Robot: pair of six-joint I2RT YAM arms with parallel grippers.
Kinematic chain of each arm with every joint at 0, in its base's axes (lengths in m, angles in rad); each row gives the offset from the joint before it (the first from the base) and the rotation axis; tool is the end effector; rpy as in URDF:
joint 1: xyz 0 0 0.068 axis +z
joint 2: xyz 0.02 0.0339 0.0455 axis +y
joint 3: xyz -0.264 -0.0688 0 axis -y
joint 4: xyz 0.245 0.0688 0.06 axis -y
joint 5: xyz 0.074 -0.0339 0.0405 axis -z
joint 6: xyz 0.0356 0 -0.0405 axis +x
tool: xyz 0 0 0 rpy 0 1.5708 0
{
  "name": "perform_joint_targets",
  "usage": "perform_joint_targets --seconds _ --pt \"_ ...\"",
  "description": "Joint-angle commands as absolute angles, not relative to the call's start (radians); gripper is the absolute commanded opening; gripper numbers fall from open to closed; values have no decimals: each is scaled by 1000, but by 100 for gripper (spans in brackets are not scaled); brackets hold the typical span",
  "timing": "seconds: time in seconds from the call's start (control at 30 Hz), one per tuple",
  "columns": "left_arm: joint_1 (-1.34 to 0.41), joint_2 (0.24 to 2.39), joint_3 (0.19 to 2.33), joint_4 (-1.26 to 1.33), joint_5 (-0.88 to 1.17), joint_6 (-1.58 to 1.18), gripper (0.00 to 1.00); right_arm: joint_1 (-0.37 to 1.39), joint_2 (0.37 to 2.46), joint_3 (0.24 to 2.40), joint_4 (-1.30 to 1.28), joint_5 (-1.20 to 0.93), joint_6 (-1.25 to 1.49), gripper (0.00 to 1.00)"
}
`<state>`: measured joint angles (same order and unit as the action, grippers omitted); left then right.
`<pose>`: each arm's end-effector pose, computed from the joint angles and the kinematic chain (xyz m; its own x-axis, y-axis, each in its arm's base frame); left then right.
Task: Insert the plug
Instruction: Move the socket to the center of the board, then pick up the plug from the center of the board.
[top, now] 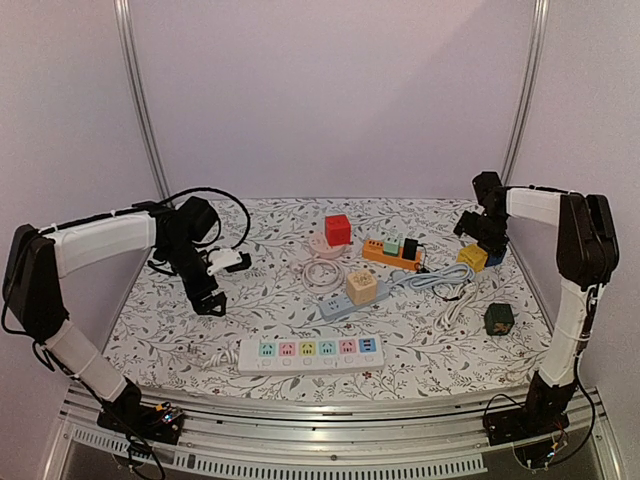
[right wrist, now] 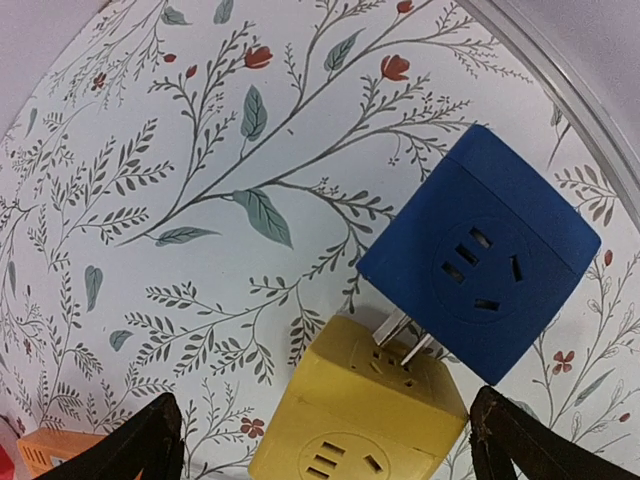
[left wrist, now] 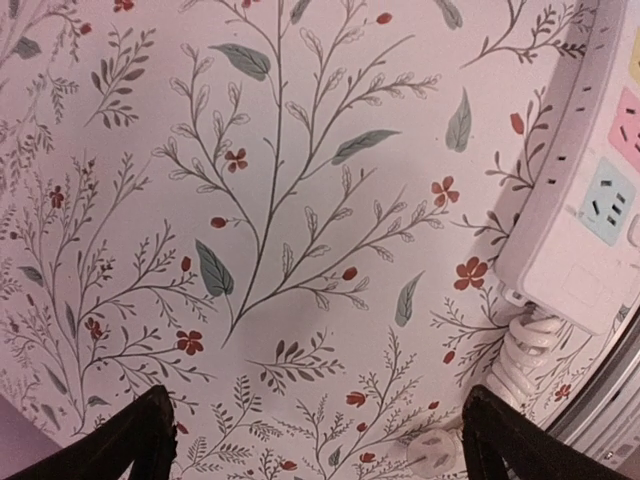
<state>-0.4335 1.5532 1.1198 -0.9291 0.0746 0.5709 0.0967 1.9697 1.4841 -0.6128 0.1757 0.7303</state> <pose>0.2580 -0.1224 0.2219 -0.5132 0.8313 -0.2134 0.8440 0.5339 0.0504 0.4155 0.0341 0.1984 -0.6709 0.5948 -0.4428 0.5794 0.7932 0.1876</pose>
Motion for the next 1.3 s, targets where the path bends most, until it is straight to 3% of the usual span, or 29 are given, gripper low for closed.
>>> perform_joint_targets --seconds 0.0,0.33,0.63,0.77,0.97,1.03,1.27 --pt "-434 1567 1141 -891 62 563 99 92 2051 1522 -590 229 831 99" --pt "-434 1561 1113 -881 76 572 100 92 2053 1472 -578 231 832 99" --pt "-434 1551 1119 -892 59 572 100 93 2100 1493 -545 126 819 65" --pt "-434 1551 1119 -898 58 569 99 92 2079 1501 -543 123 791 38" --pt "-434 1543 1171 -934 68 575 100 102 1955 1531 -497 72 682 7" --pt "-431 1539 1203 -953 88 578 100 131 1871 1541 -465 63 612 0" --pt "-427 1535 1361 -1048 195 587 100 356 1557 1460 -252 37 261 0"
